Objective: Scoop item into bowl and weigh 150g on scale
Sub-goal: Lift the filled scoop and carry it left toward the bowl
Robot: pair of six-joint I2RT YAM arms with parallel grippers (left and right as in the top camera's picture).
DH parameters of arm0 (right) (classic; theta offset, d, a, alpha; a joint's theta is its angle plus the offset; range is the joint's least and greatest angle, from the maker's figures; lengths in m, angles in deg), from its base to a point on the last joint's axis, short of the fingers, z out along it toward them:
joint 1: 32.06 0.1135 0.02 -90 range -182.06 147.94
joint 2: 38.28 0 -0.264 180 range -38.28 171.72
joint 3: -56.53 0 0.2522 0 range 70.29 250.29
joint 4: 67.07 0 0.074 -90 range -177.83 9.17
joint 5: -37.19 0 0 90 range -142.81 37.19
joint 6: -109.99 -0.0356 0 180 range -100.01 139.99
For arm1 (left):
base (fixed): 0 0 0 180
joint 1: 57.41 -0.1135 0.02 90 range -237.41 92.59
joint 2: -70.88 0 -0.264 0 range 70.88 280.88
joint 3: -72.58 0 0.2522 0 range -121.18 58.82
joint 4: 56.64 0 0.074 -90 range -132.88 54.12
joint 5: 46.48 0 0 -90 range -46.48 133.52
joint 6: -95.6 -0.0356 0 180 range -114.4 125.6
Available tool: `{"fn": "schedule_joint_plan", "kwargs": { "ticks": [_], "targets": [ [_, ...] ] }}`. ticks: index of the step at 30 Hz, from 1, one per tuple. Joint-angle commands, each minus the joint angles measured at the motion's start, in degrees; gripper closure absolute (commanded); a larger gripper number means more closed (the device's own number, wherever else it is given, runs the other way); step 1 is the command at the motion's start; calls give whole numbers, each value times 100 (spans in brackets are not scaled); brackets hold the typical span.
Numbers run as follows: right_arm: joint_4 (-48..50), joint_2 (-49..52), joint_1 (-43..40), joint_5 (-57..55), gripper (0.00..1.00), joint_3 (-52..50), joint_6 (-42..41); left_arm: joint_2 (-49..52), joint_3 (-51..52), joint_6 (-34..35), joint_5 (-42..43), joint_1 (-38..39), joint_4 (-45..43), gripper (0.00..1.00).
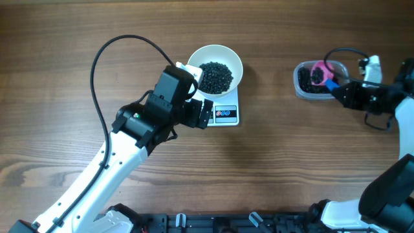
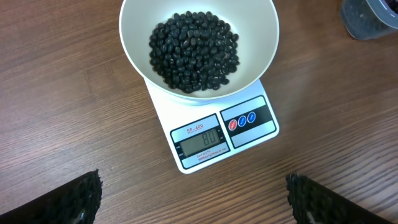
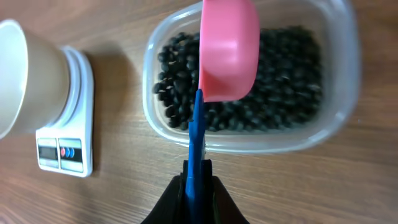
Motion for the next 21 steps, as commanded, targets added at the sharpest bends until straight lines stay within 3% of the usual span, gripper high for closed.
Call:
{"fn": "schedule_joint_plan", "kwargs": {
  "ticks": [1, 21],
  "targets": [
    [26, 85, -269, 833, 96, -4, -278, 44, -81, -85, 48, -9, -13, 0],
    [76, 85, -610, 3729, 96, -4, -767, 44, -81, -85, 48, -11, -13, 0]
  ]
}}
